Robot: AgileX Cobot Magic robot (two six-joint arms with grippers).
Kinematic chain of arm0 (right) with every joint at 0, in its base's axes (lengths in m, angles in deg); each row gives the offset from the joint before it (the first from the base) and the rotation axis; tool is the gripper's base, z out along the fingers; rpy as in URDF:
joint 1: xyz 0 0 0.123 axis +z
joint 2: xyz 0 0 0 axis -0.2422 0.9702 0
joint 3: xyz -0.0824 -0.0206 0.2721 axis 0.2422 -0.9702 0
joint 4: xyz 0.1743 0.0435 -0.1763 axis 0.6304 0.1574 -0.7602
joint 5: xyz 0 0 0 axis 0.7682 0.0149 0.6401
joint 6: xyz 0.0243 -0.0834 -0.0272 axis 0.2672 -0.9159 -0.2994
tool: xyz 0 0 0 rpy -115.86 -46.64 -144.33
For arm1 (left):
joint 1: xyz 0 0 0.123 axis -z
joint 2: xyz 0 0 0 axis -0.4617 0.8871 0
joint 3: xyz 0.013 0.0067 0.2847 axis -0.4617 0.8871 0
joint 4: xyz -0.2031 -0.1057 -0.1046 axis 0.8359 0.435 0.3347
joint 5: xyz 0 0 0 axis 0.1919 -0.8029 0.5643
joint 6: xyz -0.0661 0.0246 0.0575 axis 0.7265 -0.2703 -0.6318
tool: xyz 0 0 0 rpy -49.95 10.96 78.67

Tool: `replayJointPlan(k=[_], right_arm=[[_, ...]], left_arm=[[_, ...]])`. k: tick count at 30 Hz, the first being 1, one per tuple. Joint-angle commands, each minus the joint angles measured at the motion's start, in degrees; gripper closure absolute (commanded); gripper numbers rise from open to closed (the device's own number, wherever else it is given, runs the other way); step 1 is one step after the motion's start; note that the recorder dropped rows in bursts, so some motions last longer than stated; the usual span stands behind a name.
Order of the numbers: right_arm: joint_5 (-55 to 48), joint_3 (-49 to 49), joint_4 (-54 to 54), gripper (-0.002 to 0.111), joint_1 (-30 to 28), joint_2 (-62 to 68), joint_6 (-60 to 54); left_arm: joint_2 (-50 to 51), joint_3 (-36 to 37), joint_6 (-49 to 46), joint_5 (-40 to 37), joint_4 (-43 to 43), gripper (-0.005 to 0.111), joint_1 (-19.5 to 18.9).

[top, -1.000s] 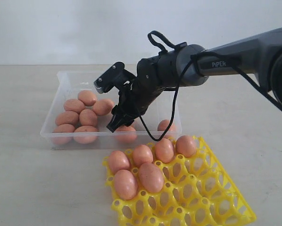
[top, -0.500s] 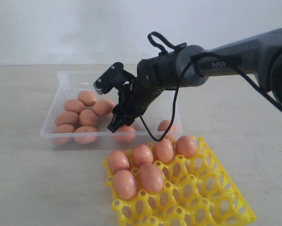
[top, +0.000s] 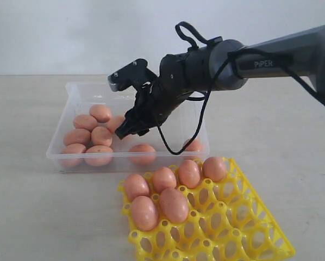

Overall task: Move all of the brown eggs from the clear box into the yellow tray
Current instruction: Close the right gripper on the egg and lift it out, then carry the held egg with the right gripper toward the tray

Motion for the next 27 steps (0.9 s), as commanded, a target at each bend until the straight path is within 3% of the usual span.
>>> replayJointPlan(k=[1,6,9,14,18,27], right_arm=[[0.6,-1.0,1.1,0.108,-0.1,-2.6,3.4],[0.5,-3.7,2.0,0.108,-0.1,-4.6,7.3],[6.0,-8.3,4.9,0.108,-0.1,-7.9,9.4],[19.9,-20.5,12.9,0.108,-0.1,-16.6,9.3],[31.0,-32.5,13.3,0.108,-0.1,-25.8,9.3],[42.4,-53.4,13.2,0.108,-0.1,-46.0,15.1]], left_arm=[[0.2,0.2,-0.2,0.5,-0.2,0.103,0.1],[0.2,0.2,-0.2,0.5,-0.2,0.103,0.1],[0.2,0.2,-0.2,0.5,-0.2,0.103,0.1],[0.2,0.2,-0.2,0.5,-0.2,0.103,0.1],[0.2,0.2,-0.2,0.5,-0.2,0.103,0.1],[0.2,0.2,-0.2,0.5,-0.2,0.103,0.1]])
